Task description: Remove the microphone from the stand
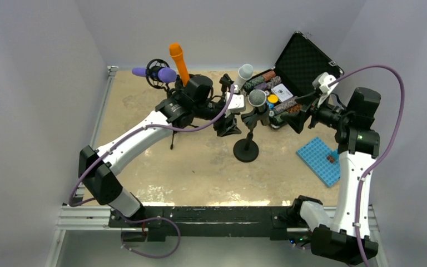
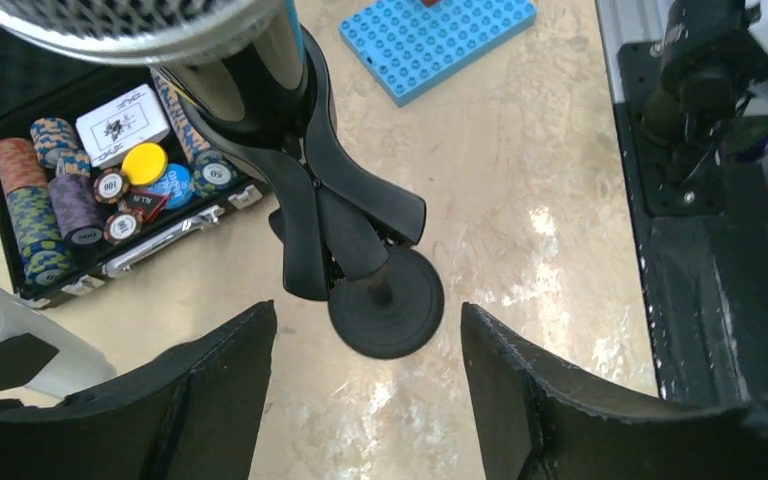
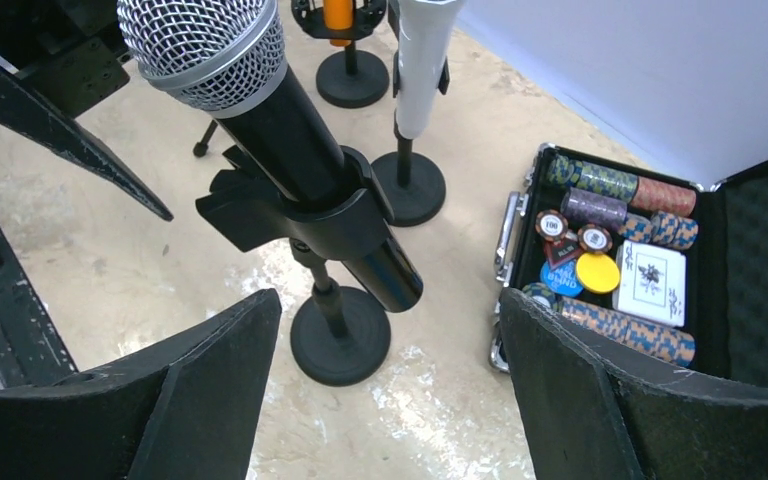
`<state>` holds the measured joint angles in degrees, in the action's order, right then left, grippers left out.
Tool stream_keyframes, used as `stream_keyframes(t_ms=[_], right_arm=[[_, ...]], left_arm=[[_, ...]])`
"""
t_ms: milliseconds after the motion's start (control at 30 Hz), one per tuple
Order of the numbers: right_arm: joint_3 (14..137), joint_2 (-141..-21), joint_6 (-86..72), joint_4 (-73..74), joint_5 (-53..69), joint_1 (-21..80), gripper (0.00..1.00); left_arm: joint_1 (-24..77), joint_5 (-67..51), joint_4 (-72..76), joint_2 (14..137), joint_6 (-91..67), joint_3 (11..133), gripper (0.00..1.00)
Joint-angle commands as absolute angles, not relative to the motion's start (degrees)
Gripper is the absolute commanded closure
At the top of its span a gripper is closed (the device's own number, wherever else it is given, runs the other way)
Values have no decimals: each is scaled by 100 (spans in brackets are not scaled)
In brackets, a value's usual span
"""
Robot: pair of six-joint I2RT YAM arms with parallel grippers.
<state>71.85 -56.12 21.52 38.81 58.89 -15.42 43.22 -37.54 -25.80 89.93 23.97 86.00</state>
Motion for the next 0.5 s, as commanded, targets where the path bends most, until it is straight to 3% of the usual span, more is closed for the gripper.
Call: stream_keyframes(t_ms=[0,67,133,300,467], right_arm=[[7204,-5597,2717,3937,6187,-1512,16],[7158,-5591,2714,3959,6110,-1514,16],[7069,-5578,2488,3830,6049,-1512,16],[7013,-5560,2045,3556,6031,-1512,16],[7040,-5480,1982,3494,5968,-1512,16]], left_arm=[[4546,-3351,-1198,8615,1620,8122,18],[4878,-2282,-392,8436,1210,7711,4],[5130,-1674,-219,8536,891,7776,0],[5291,-639,-318,8992,519,8225,5],[5291,-778,-317,9044,432,8136,15]])
